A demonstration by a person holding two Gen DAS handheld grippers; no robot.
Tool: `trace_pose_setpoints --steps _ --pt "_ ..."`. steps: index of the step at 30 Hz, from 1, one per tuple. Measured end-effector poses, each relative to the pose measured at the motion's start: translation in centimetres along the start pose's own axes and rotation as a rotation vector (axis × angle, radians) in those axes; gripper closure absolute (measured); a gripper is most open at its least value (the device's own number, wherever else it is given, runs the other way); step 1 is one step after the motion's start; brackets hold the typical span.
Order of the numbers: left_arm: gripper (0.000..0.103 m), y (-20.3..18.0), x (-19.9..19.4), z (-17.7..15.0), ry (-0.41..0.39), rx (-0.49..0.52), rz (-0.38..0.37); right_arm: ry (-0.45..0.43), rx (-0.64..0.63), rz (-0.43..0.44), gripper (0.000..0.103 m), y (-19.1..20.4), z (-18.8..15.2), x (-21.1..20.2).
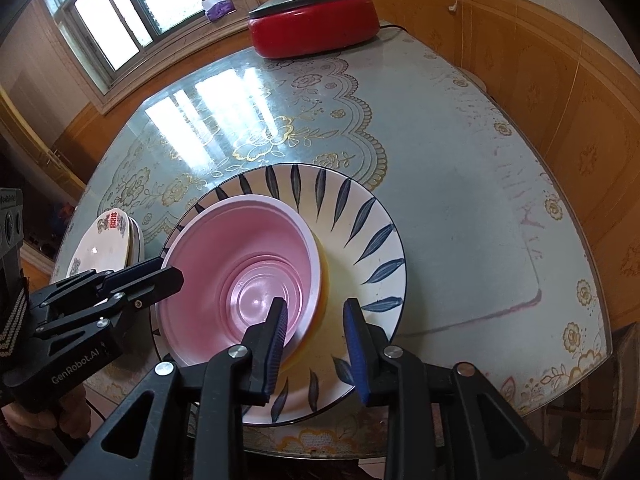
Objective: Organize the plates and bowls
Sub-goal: 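Grip the blue-striped bowl rim with both grippers and tilt it up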
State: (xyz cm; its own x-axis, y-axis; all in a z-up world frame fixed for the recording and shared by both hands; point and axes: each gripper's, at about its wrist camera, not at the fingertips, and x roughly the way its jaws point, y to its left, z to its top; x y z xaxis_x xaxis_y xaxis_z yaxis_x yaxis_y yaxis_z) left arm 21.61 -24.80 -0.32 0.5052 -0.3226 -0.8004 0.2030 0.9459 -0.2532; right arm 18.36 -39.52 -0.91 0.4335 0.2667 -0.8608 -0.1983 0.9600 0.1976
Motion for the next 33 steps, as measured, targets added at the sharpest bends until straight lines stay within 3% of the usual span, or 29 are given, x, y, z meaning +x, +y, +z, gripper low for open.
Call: trace_pose_setpoints --steps 10,18,33 --pt "0.073 1.0 -1.4 -0.2 -0.050 -0.080 -0.031 -0.032 0.009 0.043 0.072 -1.6 -0.1 -0.6" --pt "0.073 1.4 -2.1 -0.7 -0.060 -0.092 0.006 -0.079 0.043 0.069 0.071 -3.3 0.0 -2.0" --pt "0.073 0.6 -2.3 -2.5 -0.050 -0.055 0.032 -0.018 0.039 0.086 0.071 -4.7 -1.2 -0.8"
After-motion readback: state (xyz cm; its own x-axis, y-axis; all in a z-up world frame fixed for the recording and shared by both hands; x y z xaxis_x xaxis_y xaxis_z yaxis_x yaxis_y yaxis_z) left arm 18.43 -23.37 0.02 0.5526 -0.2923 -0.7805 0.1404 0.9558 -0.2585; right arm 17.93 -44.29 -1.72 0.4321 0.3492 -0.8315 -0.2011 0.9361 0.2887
